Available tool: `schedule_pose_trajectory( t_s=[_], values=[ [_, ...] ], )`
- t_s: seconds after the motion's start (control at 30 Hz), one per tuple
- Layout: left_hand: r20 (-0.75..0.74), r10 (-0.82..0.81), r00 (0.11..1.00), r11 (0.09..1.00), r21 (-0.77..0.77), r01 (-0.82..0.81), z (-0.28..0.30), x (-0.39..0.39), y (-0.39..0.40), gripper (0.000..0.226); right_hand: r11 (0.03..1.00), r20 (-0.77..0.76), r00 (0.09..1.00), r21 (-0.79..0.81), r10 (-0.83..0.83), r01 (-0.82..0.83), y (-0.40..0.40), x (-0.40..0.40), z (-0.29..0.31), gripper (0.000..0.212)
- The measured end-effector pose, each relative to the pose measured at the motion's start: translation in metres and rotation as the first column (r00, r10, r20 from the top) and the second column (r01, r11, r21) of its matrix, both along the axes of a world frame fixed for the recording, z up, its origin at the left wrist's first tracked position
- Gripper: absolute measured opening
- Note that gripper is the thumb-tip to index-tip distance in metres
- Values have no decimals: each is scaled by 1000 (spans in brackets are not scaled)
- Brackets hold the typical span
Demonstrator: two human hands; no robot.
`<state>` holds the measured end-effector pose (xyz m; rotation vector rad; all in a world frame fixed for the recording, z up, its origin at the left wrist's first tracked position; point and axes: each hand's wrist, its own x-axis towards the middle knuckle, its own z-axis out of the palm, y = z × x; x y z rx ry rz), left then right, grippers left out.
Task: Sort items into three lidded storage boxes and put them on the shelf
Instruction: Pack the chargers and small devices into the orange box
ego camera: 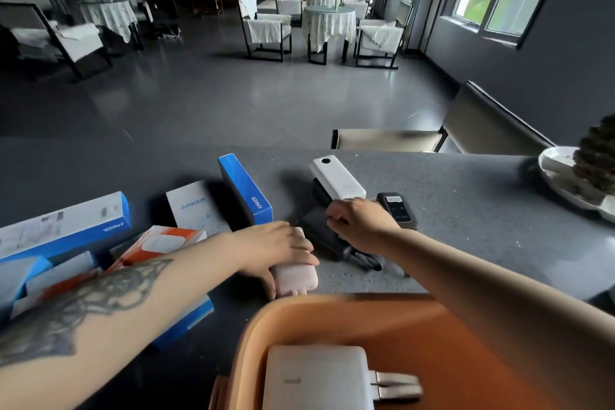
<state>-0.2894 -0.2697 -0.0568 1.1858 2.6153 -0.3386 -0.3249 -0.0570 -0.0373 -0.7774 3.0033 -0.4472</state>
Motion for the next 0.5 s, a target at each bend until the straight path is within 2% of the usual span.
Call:
schedule_pose_trajectory(
  t_s=[0.07, 0.23, 0.4, 0.5],
  values=[
    [-24, 74, 997, 996, 50, -73, -9, 4, -5, 87, 989, -19, 998, 133, 64, -61, -10, -10, -10, 27],
    [-69, 337, 939, 936, 132, -326, -27, 25, -2, 76, 927, -60, 991, 366, 117, -87, -24, -21, -30, 66],
    [-37, 431, 902, 888, 194, -416, -46, 39, -7, 81, 883, -155, 976, 465, 153, -65, -31, -22, -41, 71],
    [-76, 404, 912, 901, 207, -382, -51, 41, -10, 84, 871, -179, 963, 482, 202, -93, -28, -23, -43, 73]
  ],
)
